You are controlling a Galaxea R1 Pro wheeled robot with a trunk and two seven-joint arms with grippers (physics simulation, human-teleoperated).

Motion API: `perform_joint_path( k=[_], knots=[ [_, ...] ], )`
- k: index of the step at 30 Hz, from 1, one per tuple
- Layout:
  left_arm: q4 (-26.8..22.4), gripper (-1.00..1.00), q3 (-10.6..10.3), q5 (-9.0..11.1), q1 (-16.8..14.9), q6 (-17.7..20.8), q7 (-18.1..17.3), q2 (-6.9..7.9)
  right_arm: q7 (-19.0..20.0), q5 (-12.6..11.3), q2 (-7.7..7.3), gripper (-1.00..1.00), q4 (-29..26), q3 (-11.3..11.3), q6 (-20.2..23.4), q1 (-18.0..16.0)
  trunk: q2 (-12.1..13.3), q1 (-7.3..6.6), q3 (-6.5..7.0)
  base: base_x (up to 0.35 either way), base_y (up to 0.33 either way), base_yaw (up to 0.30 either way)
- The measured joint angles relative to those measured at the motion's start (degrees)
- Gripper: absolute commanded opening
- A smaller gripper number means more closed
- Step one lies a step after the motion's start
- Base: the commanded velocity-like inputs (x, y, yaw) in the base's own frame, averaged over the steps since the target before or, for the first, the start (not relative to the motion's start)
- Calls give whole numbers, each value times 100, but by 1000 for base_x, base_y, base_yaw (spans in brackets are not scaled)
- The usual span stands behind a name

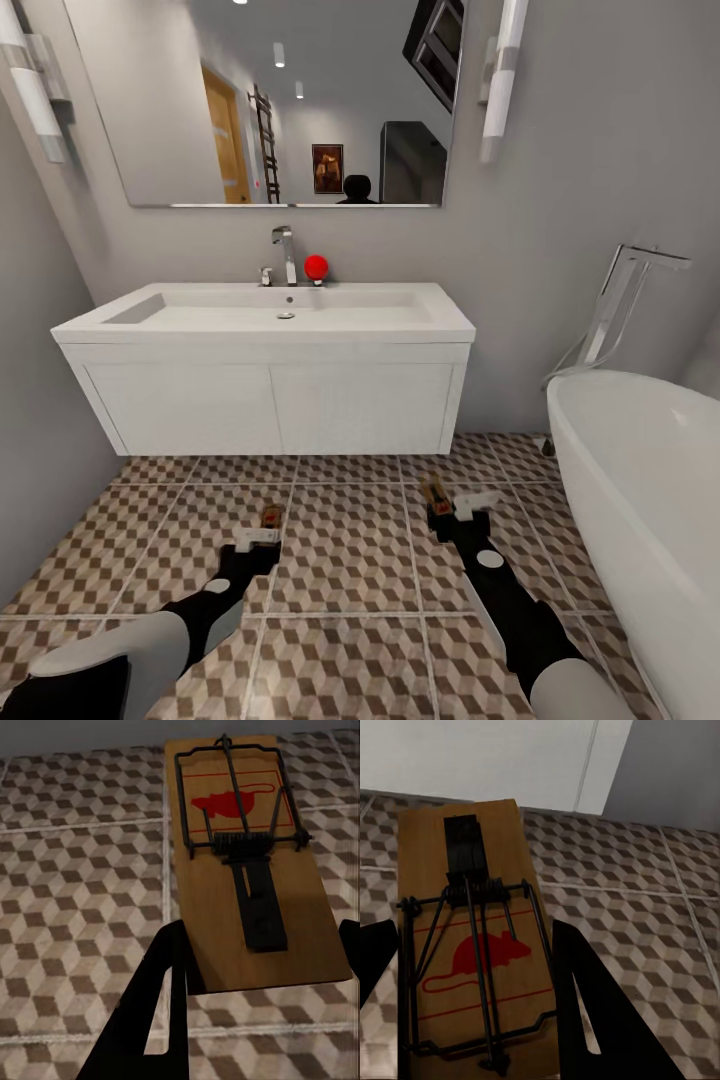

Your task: Take the four mousetraps from the cabinet in the bathroom and place them on the bathroom floor. Make sure all four end up on the same floor surface, and ensure that at least two of them are either under or directly next to the same bathroom sink.

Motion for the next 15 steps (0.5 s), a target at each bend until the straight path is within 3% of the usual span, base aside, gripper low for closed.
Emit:
perform_joint_path(
  k=[4,9,15],
  knots=[
    [-245,-100,-3,-4,-16,107,12,-27,-4,-1,0,-100,9,0,130,1,0,0,0,0,0,0],
    [-745,-100,5,-11,-29,798,46,-6,-3,-1,43,-100,11,0,157,0,0,0,0,0,0,0],
    [-878,-100,9,-19,-39,861,352,56,-53,0,168,-100,169,-7,171,0,0,0,0,0,0,0]
  ],
)
